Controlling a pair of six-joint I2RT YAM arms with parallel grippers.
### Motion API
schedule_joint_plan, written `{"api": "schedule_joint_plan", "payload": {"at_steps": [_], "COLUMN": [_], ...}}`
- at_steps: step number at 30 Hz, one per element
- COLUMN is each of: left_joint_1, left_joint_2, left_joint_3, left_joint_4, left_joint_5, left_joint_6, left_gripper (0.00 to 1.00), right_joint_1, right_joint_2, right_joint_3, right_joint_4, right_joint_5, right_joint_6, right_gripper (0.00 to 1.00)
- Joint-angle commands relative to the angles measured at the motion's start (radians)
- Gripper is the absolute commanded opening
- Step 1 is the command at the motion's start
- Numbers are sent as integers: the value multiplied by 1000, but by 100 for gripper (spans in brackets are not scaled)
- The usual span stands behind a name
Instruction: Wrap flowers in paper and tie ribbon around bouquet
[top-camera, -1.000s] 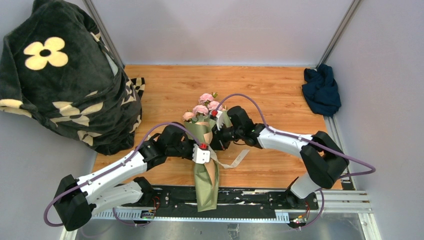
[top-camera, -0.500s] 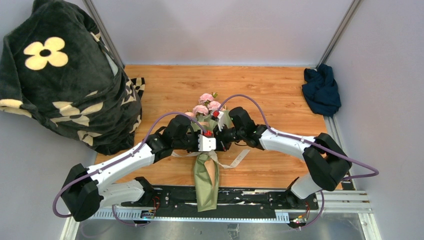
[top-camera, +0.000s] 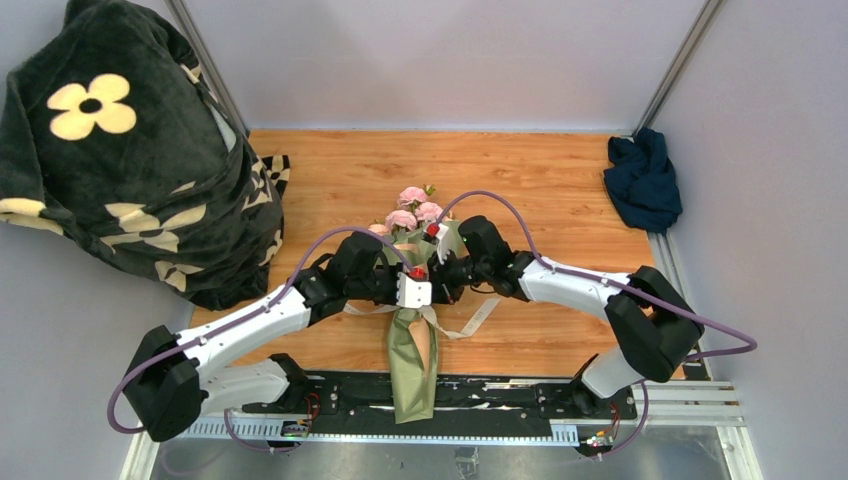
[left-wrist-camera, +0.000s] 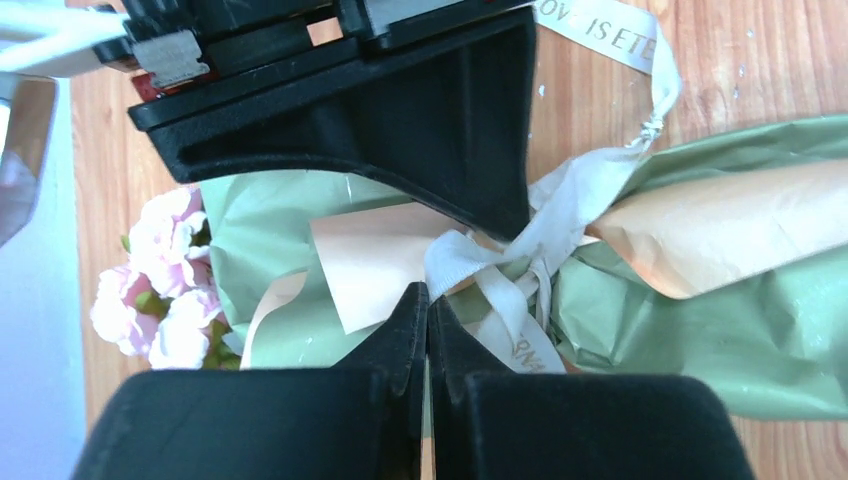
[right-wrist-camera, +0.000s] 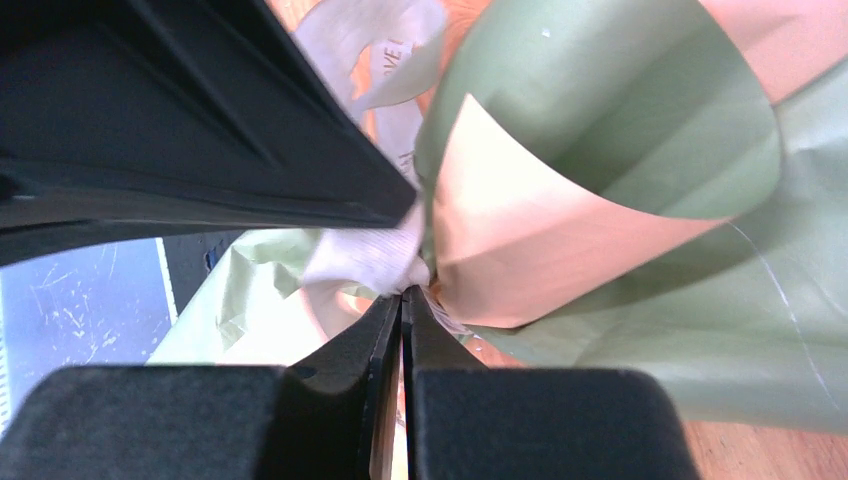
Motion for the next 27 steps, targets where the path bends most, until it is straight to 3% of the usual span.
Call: {"api": "schedule_joint_plan", "payload": {"at_steps": [1,8,14,15,17,19,24,27], "left_joint_1": [4,4,4,4,4,4,35,46], "left_joint_2": [-67,-96,-107,-108,-114,-131,-208,-229], "left_joint_3": [-20,-63,-72,-69,-55,-28,25,33], "left_joint_4": [-100,-143,-158,-154,-143,-166,-356,-464], "left_joint_5": [53,73,62,56,36,-2,-4,39], "left_joint_6": [134,177,193,175,115,54,-42,-110], "left_gripper": [0,0,0,5,33,49,75,82], "right_joint_1": [-24,-38,-48,-49,-48,-48,-48,-47], "right_joint_2": [-28,-53,-128,-133,-128,-108,-91,-90], "right_joint_3": [-33,-54,-69,-75,-82,-80,-79,-78], "right_joint_4": [18,85,75,76,86,99,141,151], "right_joint_5": [56,65,92,94,94,94,111,114], "right_joint_6": [33,103,133,137,145,156,186,192], "right_gripper": [7,0,0,0,0,0,0,0]}}
